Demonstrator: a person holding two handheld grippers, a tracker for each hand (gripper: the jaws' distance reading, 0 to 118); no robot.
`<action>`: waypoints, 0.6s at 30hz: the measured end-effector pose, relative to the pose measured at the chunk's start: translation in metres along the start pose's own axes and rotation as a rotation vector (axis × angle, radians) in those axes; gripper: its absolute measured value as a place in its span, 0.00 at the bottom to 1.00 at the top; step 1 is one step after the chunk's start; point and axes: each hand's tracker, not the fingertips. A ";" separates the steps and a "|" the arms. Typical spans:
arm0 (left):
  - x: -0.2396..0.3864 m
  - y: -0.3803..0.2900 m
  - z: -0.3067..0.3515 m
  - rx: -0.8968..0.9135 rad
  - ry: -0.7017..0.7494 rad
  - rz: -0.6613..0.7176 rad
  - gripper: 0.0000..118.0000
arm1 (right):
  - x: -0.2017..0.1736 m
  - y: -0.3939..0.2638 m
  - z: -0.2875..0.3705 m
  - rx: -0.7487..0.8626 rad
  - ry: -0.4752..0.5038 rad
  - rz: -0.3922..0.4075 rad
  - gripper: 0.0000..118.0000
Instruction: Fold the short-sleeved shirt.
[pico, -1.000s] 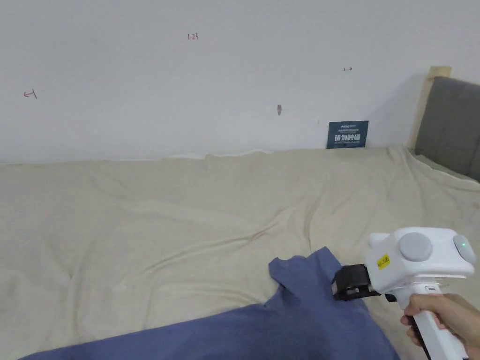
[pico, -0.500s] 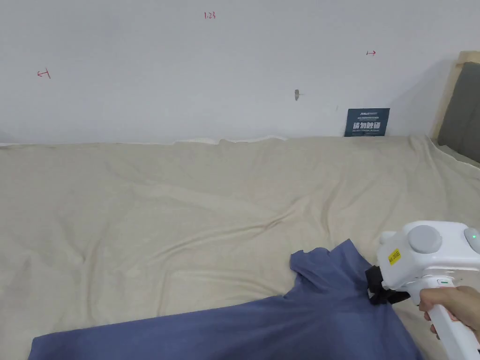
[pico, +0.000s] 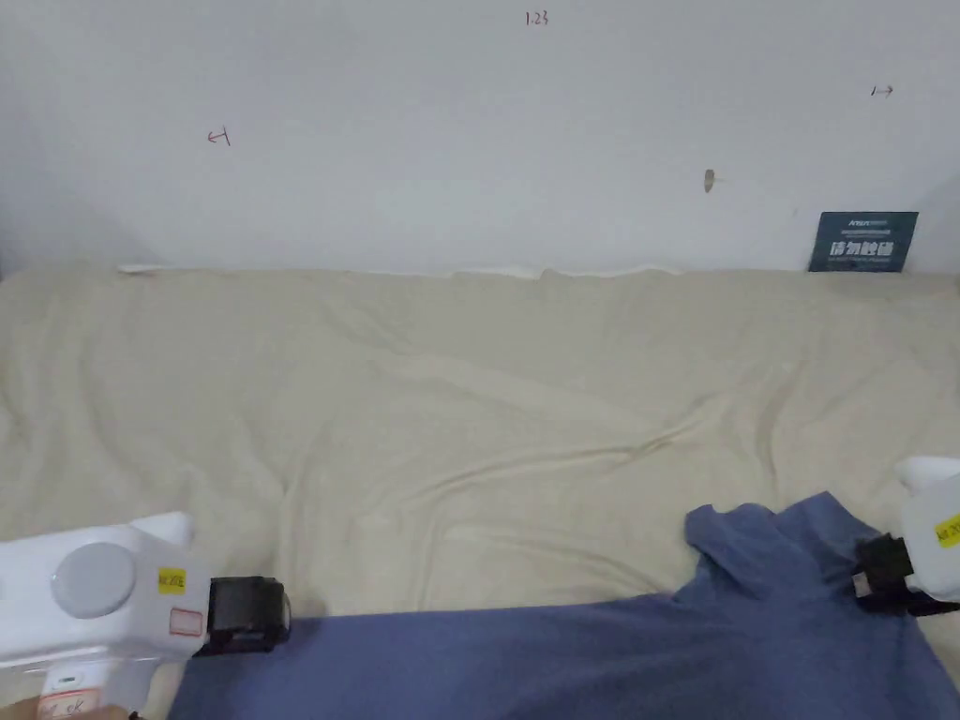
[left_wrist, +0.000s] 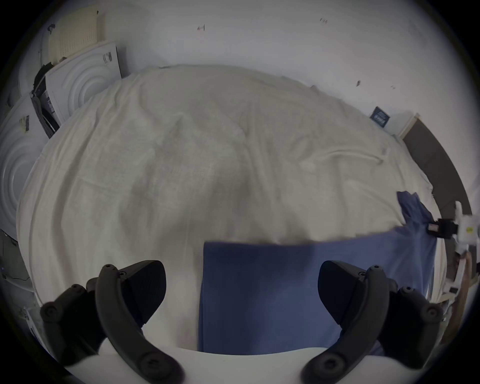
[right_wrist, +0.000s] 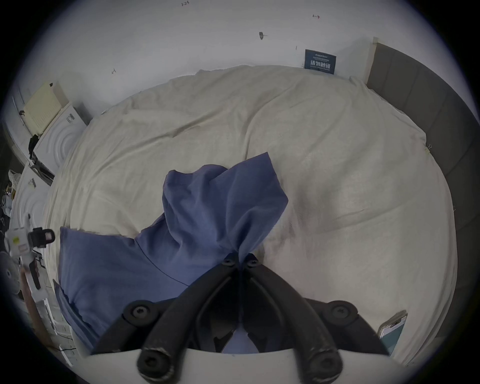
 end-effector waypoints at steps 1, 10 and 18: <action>-0.001 0.002 -0.011 -0.021 0.030 -0.001 0.97 | 0.000 -0.001 -0.002 -0.001 -0.002 0.001 0.00; 0.017 0.002 -0.024 -0.036 0.098 -0.126 0.70 | -0.003 -0.001 -0.007 -0.012 -0.002 0.007 0.00; 0.024 0.000 -0.001 -0.007 0.109 -0.159 0.06 | -0.012 -0.002 0.036 0.033 0.036 0.004 0.00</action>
